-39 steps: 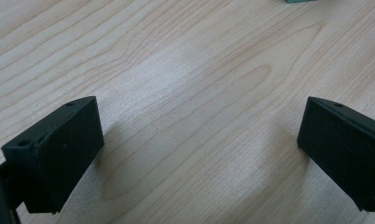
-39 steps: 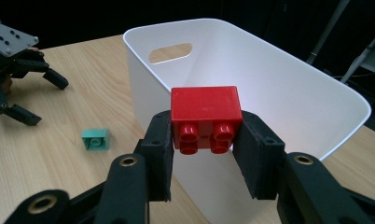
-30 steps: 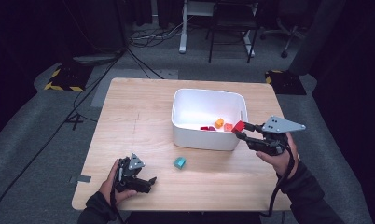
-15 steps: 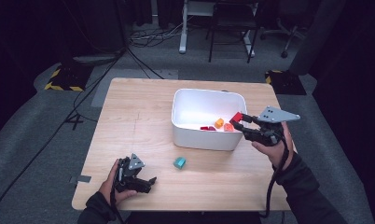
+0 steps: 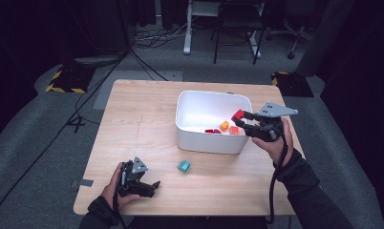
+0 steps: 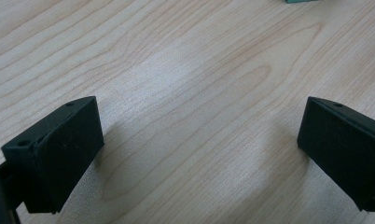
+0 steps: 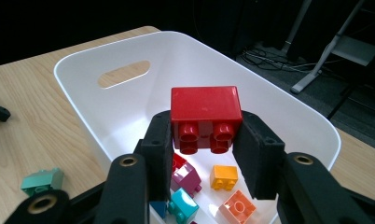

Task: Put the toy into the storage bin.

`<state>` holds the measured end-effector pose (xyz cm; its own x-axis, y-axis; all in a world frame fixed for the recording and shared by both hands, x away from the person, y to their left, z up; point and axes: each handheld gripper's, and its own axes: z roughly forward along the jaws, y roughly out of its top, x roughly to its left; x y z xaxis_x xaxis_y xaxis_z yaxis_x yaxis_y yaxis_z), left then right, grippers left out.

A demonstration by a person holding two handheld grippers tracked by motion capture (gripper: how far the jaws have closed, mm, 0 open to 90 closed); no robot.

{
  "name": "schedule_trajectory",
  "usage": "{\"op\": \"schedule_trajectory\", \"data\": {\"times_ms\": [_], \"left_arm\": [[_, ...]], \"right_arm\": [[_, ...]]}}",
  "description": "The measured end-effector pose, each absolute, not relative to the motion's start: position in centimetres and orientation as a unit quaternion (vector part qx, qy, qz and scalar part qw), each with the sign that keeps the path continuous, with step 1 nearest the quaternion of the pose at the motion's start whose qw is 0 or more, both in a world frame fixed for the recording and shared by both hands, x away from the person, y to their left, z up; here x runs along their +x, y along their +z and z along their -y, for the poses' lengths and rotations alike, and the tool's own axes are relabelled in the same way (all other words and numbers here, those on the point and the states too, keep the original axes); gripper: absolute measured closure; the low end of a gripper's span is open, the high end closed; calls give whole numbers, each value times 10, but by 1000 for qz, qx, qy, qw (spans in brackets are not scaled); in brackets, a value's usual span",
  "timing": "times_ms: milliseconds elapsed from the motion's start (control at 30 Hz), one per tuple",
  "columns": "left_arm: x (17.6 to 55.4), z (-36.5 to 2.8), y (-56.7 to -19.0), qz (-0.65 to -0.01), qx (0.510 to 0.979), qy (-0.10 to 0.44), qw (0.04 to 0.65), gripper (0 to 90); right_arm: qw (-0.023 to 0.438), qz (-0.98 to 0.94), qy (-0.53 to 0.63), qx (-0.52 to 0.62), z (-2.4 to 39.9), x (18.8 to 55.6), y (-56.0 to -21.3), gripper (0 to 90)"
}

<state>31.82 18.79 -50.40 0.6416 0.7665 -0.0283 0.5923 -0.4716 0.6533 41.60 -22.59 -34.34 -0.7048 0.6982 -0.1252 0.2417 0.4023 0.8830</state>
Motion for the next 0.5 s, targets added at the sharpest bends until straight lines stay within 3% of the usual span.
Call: {"op": "schedule_trajectory", "data": {"times_ms": [500], "left_arm": [[318, -188, -504, -401, 847, 136, 321, 5]], "right_arm": [[248, -804, 437, 317, 212, 441, -348, 591]]}}
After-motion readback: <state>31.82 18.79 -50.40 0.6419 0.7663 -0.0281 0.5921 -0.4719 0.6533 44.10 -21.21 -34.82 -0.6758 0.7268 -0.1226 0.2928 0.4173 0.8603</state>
